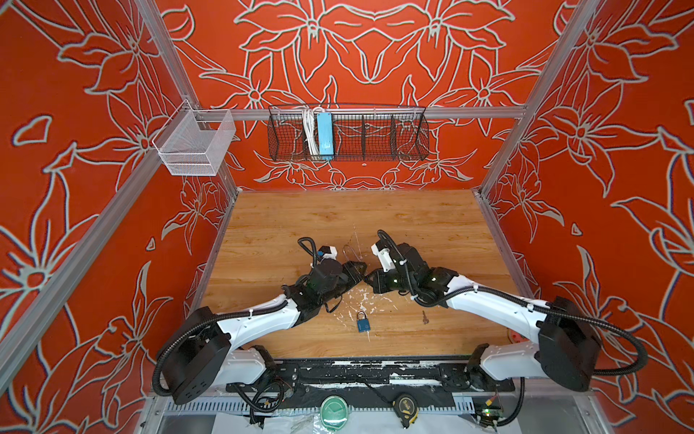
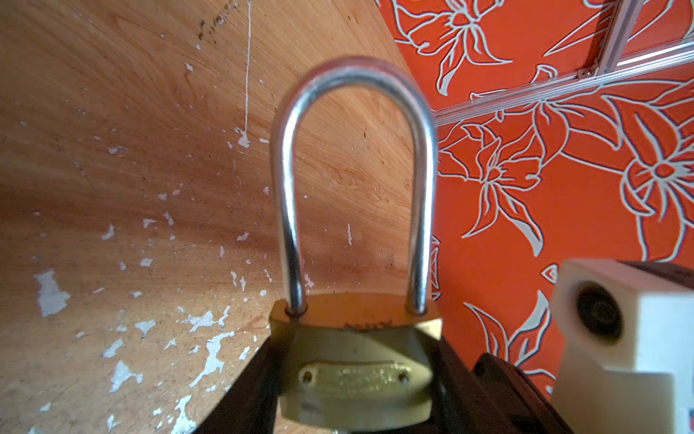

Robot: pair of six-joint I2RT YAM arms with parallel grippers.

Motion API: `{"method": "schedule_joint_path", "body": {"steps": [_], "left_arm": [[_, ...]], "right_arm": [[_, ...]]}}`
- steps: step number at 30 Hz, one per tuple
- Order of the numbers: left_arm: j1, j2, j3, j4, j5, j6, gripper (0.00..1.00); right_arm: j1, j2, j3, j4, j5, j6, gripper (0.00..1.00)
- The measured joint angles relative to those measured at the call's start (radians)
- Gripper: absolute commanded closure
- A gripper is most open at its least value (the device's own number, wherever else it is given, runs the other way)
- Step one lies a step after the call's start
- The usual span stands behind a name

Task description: Unlock with the key

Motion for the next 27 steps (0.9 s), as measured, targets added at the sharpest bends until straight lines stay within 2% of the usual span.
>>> {"method": "schedule_joint_path", "body": {"steps": [3, 8, 16, 21, 27], "left_arm": [[0.0, 0.0, 0.001, -0.001, -0.001, -0.001, 1.0], [0.0, 0.002, 0.001, -0.002, 0.001, -0.009, 1.0], [-0.001, 0.004, 0.001, -0.018, -0.008, -0.019, 1.0], [-0.004, -0.014, 0.001, -0.079, -0.019, -0.029, 1.0], [-0.008, -0.041, 0.01, -0.198, -0.022, -0.023, 1.0]], "right_arm": [[0.0, 0.0, 0.0, 0.0, 0.003, -0.005, 0.99], [0.0, 0.0, 0.0, 0.006, 0.011, -0.021, 0.85], [0.0, -0.002, 0.001, 0.018, 0.014, -0.035, 0.84], [0.0, -0.011, -0.006, 0.028, 0.014, -0.05, 0.71], [-0.005, -0.092, -0.102, 0.045, 0.014, -0.055, 0.61]]}}
